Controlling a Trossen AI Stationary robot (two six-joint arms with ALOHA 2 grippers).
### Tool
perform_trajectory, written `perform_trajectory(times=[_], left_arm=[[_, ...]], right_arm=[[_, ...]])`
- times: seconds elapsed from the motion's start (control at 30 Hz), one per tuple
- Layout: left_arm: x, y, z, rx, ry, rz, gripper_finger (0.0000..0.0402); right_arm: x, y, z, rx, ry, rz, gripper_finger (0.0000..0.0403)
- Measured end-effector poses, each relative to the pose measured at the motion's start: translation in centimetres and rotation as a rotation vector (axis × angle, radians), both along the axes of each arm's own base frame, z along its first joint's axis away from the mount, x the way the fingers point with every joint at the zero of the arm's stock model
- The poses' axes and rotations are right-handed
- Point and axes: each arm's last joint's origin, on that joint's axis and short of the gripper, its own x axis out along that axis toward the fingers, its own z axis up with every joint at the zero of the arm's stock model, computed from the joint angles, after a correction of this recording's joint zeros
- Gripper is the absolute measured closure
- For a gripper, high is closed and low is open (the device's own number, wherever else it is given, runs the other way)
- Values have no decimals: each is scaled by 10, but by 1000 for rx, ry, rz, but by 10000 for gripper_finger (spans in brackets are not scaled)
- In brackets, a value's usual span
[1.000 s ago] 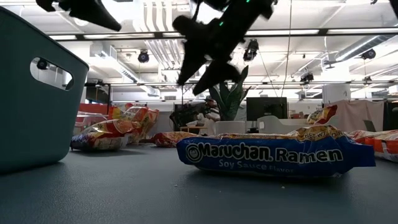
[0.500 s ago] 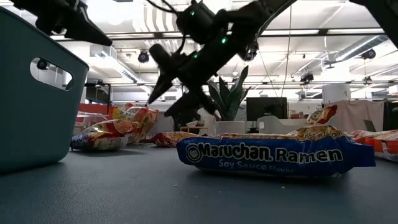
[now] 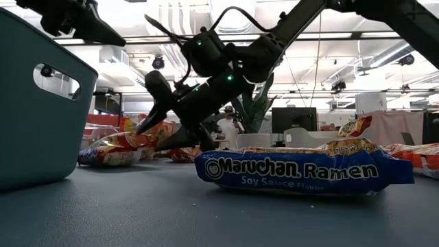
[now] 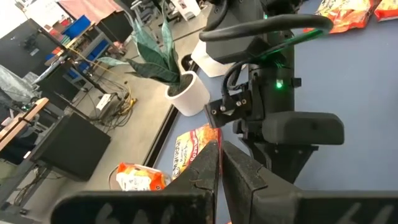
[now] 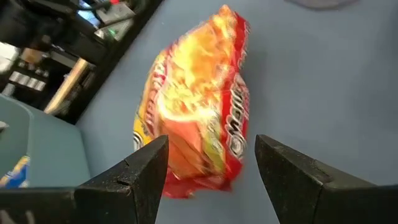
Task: Sort Maruchan noodles
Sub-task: Put the red noodle pack into the white bin
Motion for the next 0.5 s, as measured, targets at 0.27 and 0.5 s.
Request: perform_trajectory(times=[0.27,0.5], left_arm=[[1,0,0,4,1,-3,402],[1,-1,0,1,-4,-3,402]], right_arm=[[2,0,-1,-4,-8,1,247],[1,1,1,-40,4,48,384]])
